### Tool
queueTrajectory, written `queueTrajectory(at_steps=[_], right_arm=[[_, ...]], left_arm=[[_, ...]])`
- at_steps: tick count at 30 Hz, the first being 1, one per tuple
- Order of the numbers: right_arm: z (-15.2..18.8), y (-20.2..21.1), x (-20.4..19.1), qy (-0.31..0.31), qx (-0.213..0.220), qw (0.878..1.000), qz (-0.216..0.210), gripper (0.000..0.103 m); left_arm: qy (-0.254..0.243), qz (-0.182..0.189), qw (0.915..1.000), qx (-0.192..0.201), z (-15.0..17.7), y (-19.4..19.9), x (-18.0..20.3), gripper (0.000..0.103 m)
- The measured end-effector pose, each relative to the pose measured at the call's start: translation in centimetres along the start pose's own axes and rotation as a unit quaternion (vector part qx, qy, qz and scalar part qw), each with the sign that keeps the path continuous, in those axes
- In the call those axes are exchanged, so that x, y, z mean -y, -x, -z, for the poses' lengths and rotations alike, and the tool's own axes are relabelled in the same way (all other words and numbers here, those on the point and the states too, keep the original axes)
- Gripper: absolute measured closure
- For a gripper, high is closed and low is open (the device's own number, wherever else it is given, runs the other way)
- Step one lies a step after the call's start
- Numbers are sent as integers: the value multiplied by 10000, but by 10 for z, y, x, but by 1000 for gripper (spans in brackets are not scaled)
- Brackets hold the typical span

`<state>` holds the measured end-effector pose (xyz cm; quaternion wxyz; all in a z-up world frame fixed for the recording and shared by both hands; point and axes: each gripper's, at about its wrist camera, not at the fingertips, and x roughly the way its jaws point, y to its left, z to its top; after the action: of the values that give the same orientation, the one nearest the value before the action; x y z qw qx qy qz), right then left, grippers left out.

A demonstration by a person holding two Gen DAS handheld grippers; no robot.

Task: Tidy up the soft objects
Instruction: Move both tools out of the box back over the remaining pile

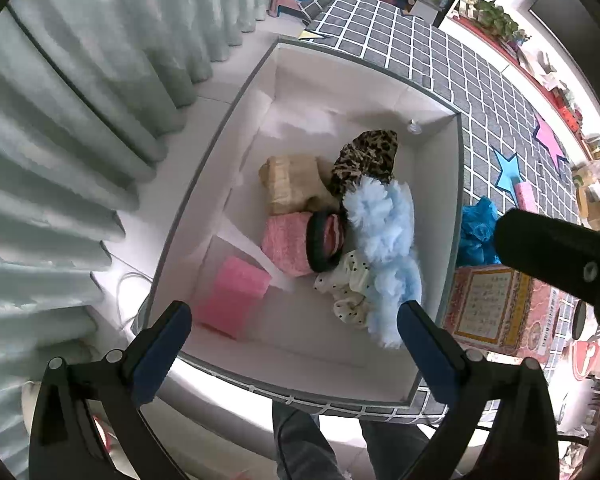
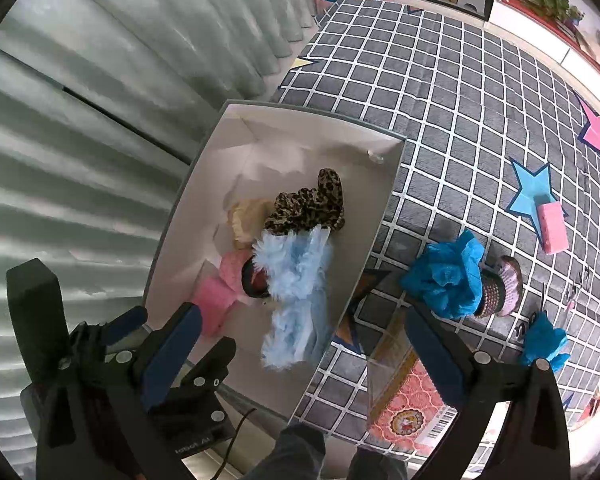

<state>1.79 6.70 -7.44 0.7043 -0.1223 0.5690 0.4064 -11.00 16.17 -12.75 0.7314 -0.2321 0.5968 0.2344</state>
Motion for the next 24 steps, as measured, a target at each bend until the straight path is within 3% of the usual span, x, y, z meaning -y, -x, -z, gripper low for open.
queueTrajectory(at_steps=[13, 24], right_arm=[[5, 17, 3, 39, 224, 9997, -43, 1], [5, 56, 58, -546, 640, 9963, -181, 1]], left_arm=[[-179, -182, 9996, 122, -7, 20, 13, 0], [-625, -23, 9977, 247, -29, 41, 64, 0]])
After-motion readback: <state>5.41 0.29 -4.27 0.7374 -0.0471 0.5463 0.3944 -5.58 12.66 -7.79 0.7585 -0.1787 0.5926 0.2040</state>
